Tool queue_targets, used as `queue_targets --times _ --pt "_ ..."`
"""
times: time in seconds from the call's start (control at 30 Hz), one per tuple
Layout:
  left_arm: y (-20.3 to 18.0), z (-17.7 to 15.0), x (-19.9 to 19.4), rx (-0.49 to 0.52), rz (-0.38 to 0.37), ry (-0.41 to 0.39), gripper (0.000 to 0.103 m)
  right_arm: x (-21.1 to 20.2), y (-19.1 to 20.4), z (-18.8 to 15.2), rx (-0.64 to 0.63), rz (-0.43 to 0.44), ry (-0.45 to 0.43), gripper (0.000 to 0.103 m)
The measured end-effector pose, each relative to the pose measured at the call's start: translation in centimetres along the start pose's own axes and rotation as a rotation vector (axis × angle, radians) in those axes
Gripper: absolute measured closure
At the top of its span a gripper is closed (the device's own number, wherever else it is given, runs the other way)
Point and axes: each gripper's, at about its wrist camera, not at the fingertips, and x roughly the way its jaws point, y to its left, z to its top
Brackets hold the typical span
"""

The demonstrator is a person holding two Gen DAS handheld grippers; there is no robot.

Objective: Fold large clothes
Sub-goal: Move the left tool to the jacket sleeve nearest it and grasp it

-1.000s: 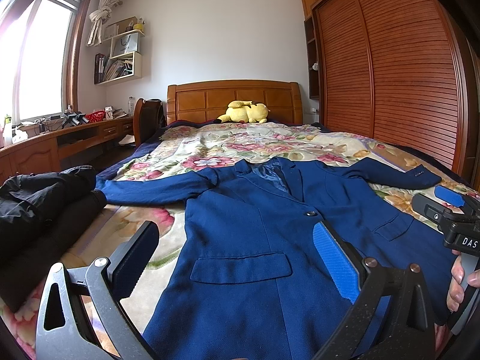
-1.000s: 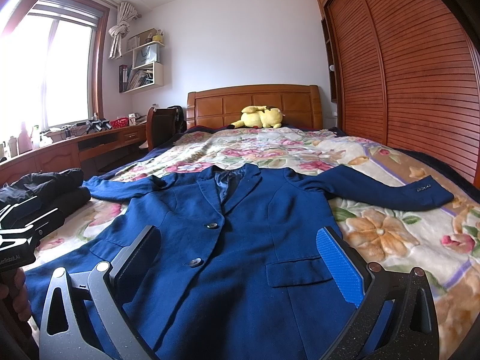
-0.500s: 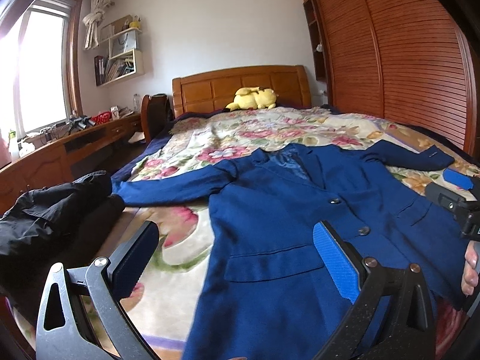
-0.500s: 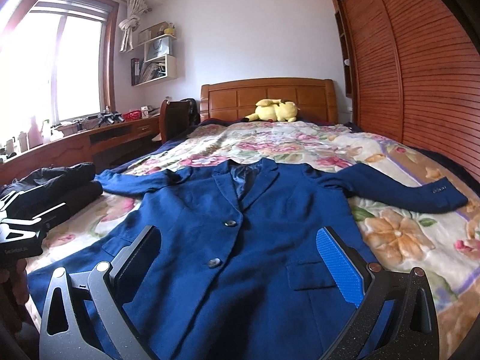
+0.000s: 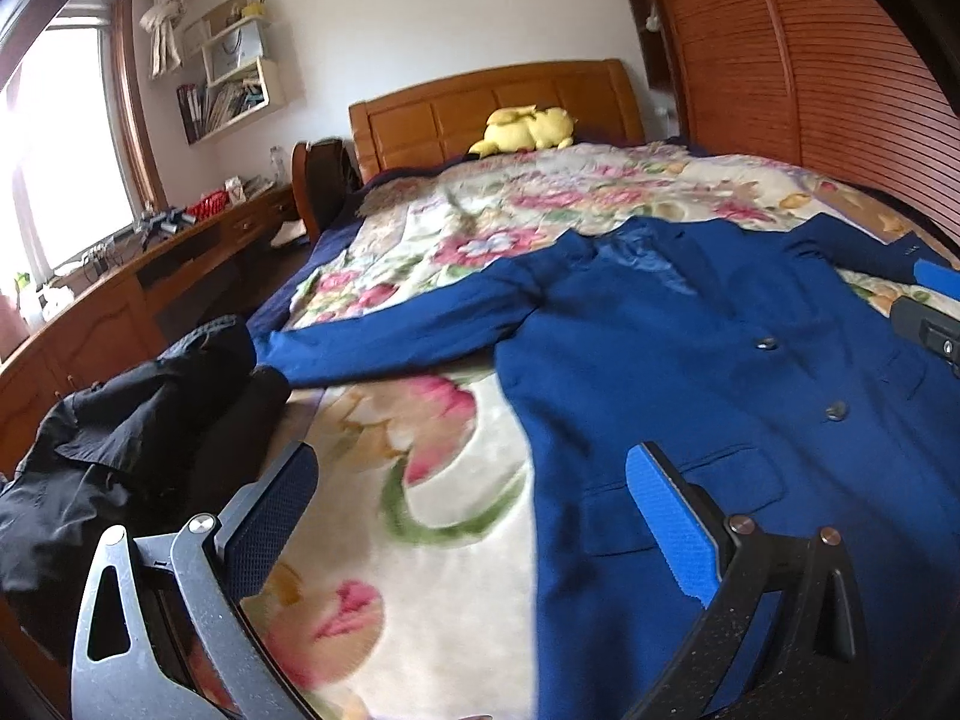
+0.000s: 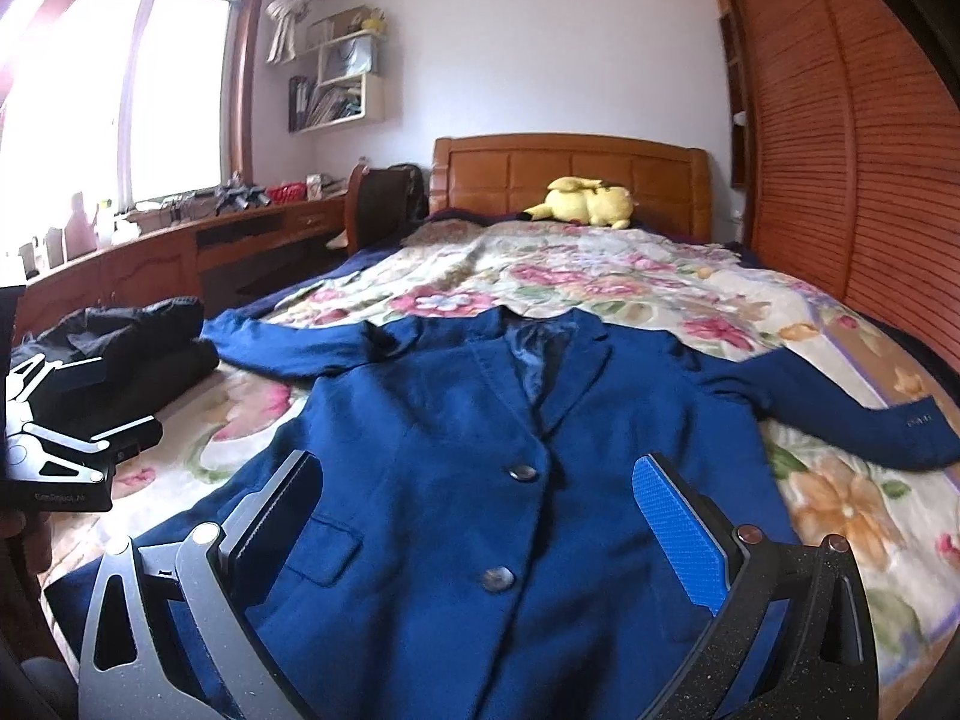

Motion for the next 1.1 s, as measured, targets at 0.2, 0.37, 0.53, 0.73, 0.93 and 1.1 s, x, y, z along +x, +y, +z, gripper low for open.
queue_targets --times 0.2,0.37,0.53,0.73,0.93,1.1 --pt "2.5 0.4 3.1 -0.022 0.011 0.058 0.000 3.3 0.3 2.7 0.021 0.046 0.038 0.000" --pt "3.7 1.1 5.7 -0.011 0.035 0.099 0.000 5.9 0.5 4.3 0.006 0.069 0.050 0.000" --pt "4.9 1.6 9.4 -0.015 0.040 0.151 0.000 8.5 0.8 4.7 -0.061 0.082 0.061 0.000" --pt "6.3 2.5 14.0 -0.058 0.017 0.219 0.000 11.3 0.0 4.3 -0.086 0.126 0.119 0.000" --pt "7.6 4.3 16.9 -0.128 0.043 0.193 0.000 12.1 -1.1 4.5 -0.108 0.140 0.151 0.000" --pt "8.9 5.4 20.0 -0.226 0.017 0.239 0.005 12.0 -1.0 4.9 -0.095 0.143 0.143 0.000"
